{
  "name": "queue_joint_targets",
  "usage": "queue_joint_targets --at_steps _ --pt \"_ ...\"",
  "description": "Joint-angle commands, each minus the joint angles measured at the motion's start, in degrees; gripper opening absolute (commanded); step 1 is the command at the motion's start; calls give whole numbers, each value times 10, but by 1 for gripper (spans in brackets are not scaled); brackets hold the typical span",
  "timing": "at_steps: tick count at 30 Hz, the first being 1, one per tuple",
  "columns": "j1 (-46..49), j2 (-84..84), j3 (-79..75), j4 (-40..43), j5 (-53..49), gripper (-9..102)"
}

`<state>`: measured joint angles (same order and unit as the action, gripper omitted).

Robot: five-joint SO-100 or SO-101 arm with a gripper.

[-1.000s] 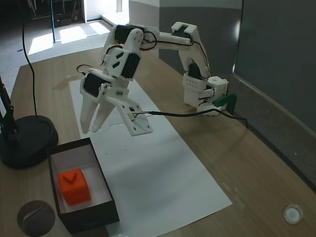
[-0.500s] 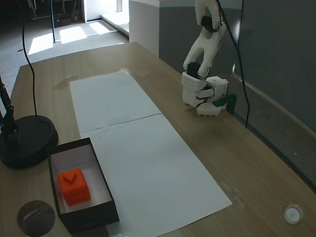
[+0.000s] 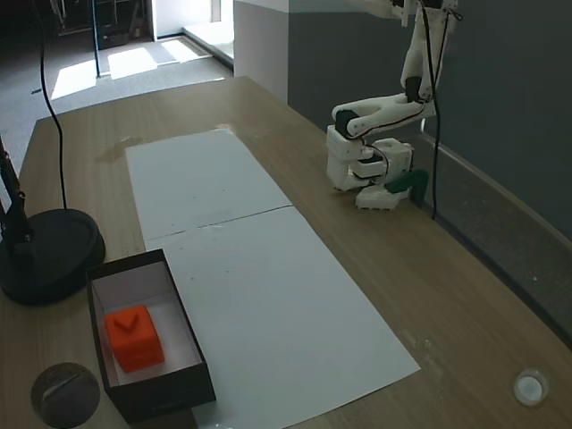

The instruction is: Grab a orange square and put it in the box.

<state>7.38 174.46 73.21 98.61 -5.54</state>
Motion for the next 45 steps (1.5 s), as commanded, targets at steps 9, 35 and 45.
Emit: queue_joint_targets --at_steps 9,35,45 --pt "3 207 362 -167 4 0" --pt "4 247 1045 -469 4 0" --pt "-4 247 1030 -396 16 0"
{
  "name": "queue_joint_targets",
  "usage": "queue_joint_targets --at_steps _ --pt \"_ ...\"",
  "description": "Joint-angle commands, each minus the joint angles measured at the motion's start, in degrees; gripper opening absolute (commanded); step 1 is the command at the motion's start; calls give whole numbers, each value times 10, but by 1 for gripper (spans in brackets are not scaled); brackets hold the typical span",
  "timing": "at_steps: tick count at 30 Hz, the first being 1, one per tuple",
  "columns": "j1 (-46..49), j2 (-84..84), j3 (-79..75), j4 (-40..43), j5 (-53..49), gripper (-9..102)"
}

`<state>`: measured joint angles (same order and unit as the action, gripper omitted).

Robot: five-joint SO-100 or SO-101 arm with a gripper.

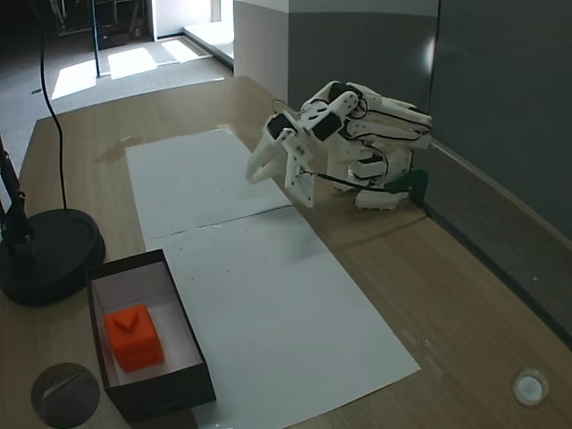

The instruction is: Grab a orange square and put it in the box.

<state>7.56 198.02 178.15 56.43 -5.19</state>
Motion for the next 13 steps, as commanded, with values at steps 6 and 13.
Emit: queue_joint_targets --at_steps 6,13 --pt "-8 11 -62 180 62 0" --pt "-3 11 -62 177 76 0"
